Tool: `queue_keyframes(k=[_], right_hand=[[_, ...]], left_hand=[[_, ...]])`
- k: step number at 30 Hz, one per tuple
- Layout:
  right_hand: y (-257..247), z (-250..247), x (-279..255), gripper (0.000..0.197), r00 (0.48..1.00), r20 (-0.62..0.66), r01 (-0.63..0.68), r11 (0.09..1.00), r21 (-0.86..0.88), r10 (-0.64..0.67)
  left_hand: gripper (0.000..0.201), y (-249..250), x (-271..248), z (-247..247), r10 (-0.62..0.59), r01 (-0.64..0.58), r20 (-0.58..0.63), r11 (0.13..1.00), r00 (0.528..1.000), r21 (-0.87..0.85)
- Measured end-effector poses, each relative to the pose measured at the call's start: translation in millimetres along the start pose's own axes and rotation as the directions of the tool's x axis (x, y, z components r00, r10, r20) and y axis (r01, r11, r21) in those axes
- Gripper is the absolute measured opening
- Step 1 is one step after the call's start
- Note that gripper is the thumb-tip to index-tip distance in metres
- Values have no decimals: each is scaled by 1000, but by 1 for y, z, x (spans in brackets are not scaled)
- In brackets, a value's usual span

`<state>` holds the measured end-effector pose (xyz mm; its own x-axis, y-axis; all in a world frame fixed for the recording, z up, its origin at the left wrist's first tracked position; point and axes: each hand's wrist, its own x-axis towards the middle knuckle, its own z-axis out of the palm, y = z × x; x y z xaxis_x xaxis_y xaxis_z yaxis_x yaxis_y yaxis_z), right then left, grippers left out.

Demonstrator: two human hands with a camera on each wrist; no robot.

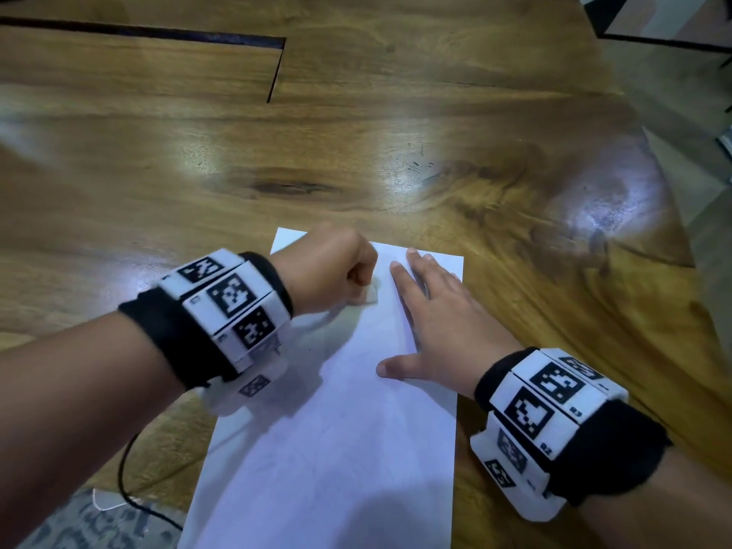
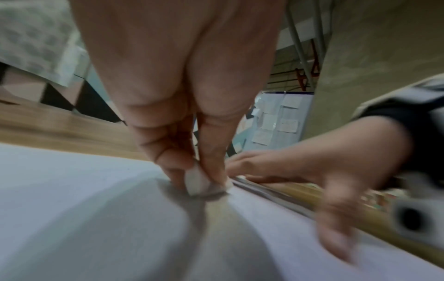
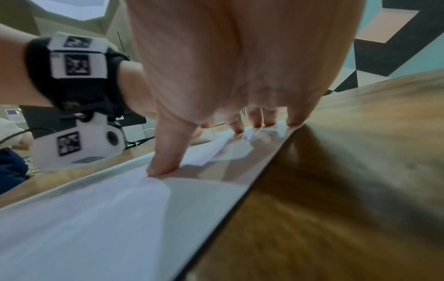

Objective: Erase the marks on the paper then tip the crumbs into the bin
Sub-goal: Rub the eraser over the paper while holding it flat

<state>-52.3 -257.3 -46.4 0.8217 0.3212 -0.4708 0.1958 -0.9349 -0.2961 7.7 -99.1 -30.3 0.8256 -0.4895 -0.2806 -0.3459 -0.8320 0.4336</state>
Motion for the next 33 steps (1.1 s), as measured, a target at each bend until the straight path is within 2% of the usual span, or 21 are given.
queue_keyframes(k=[2,3,4,8,12,17,18,21,23,25,29,31,33], right_hand=[[0,0,0,116,1000,-3,0,1000,10,0],[0,0,0,116,1000,-4,1,1000,11,-1],[0,0,0,116,1000,-3,1,1000,8,-1],[0,0,-1,117,1000,2,-3,1000,2,3],[0,1,0,117,1000,-2,-3,1000,3,3],[0,0,0,116,1000,3,-9,1000,13,9],[0,0,-1,116,1000,3,-8,1000,9,8],[0,1,0,117,1000,4,-9,1000,0,9],[0,1,0,117,1000,1,-11,1000,3,11],[1,2,0,117,1000,-2,-9,1000,4,9],[0,1,-1,116,1000,3,-9,1000,18,9],[-1,0,-1,116,1000,7,-8,1000,14,8],[-1,1,0,116,1000,8,-12,1000,10,12]], left_hand=[[7,-2,-13,5,21,-22,127,1000,992,5],[7,-3,-14,5,20,-20,151,1000,988,-3],[7,-3,-11,3,13,-11,139,1000,990,-16],[8,1,18,-11,-31,29,-68,999,997,-18],[5,3,18,-8,-52,49,-98,998,994,-30],[6,-2,-10,7,15,-14,98,1000,995,-11],[6,-3,-7,4,0,2,80,1000,997,-23],[5,-4,14,-9,-54,50,-105,998,993,-37],[4,-2,17,-11,-53,48,-155,998,987,-36],[4,-1,1,-2,-3,-1,-100,999,995,-39],[4,-2,-39,18,104,-103,154,995,983,-14],[5,-2,-33,14,80,-78,140,997,987,-20],[5,-1,-12,7,31,-31,24,999,999,-28]])
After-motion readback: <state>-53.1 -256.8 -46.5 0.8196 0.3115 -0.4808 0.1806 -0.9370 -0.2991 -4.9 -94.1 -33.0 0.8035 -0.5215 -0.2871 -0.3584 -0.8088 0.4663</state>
